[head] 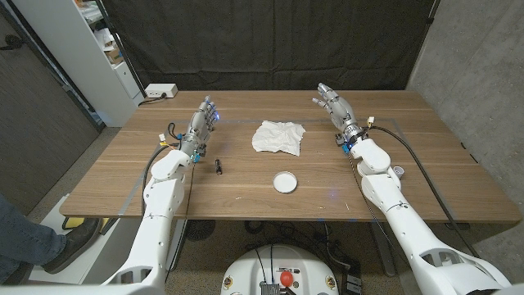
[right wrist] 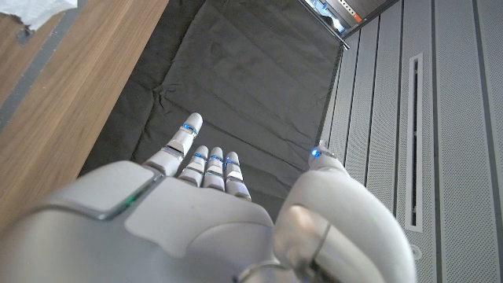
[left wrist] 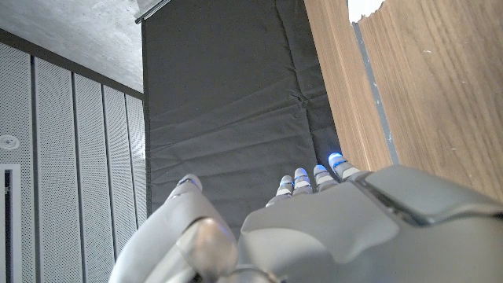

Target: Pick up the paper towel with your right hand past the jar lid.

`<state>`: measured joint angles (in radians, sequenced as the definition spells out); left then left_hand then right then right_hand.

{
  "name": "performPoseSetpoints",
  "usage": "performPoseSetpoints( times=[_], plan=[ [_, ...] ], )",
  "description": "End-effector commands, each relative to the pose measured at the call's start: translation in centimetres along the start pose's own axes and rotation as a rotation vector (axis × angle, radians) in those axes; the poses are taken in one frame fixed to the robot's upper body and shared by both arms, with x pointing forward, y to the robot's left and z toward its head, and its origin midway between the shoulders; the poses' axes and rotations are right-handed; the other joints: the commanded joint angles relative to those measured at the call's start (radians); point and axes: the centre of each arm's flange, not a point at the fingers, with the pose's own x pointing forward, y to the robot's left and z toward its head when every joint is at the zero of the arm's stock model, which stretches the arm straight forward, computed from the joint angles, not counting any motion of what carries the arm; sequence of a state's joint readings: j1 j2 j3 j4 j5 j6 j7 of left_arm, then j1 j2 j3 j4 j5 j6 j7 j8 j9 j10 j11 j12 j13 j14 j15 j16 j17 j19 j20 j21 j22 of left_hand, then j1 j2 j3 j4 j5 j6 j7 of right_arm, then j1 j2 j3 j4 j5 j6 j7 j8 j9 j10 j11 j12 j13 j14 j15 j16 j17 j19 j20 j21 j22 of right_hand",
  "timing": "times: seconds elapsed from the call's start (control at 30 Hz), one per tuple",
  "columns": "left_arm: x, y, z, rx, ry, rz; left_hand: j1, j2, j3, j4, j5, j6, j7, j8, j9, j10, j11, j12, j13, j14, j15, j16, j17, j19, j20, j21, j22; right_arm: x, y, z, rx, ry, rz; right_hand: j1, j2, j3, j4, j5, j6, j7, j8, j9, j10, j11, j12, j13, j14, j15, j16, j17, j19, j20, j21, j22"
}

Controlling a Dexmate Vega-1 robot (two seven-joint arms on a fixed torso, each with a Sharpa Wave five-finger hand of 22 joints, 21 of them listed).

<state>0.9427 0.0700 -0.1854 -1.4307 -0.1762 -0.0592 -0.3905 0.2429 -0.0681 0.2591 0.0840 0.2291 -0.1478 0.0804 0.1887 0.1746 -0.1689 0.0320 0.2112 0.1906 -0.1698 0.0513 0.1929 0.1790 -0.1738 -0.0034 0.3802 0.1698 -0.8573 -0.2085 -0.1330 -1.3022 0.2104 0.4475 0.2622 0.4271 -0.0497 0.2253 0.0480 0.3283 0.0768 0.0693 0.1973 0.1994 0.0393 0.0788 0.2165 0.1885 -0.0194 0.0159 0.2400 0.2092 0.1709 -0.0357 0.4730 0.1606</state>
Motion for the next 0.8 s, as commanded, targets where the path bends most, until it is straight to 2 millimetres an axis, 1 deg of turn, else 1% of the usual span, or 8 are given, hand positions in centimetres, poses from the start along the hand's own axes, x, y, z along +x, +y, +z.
performPoseSetpoints(
  times=[0.03,0.37,0.8],
  plan=[
    [0.2,-0.5,0.3,0.002,-0.001,-0.011,0.003,0.009,0.003,-0.008,-0.002,0.003,0.000,0.007,0.002,-0.012,0.006,0.004,0.002,-0.046,0.007,0.008,0.006,-0.127,0.005,-0.002,0.006,0.7,0.6,1.0,-0.005,-0.040,0.029,0.013,0.000,0.001,-0.010,0.003,-0.001,-0.010,0.004,-0.001,0.002,0.002,0.001,0.004,0.005,0.005,0.000,0.002,0.010,-0.003,-0.004,0.002],
    [0.0,-0.4,0.4,0.009,0.003,-0.014,0.004,0.013,0.003,-0.009,-0.004,0.001,-0.001,0.005,0.003,-0.011,0.005,0.003,0.002,-0.046,0.010,0.006,0.006,-0.128,0.008,-0.008,0.006,0.9,1.4,1.3,0.006,-0.049,0.050,0.017,0.001,0.002,-0.013,0.002,-0.001,-0.010,0.004,-0.001,0.007,0.002,0.001,0.005,0.009,0.005,0.000,0.002,0.013,-0.001,-0.009,0.002],
    [0.0,-0.3,0.3,0.010,0.008,-0.026,0.007,0.020,0.005,-0.011,-0.006,0.003,-0.001,0.004,0.003,-0.011,0.006,0.003,0.001,-0.046,0.009,0.005,0.006,-0.130,0.011,-0.015,0.006,1.5,2.8,2.1,-0.078,-0.072,0.092,0.019,0.002,0.001,-0.015,0.002,-0.001,-0.016,0.004,-0.001,0.009,-0.001,0.000,0.006,0.009,0.004,-0.002,0.003,0.015,0.000,-0.018,0.002]
  ],
)
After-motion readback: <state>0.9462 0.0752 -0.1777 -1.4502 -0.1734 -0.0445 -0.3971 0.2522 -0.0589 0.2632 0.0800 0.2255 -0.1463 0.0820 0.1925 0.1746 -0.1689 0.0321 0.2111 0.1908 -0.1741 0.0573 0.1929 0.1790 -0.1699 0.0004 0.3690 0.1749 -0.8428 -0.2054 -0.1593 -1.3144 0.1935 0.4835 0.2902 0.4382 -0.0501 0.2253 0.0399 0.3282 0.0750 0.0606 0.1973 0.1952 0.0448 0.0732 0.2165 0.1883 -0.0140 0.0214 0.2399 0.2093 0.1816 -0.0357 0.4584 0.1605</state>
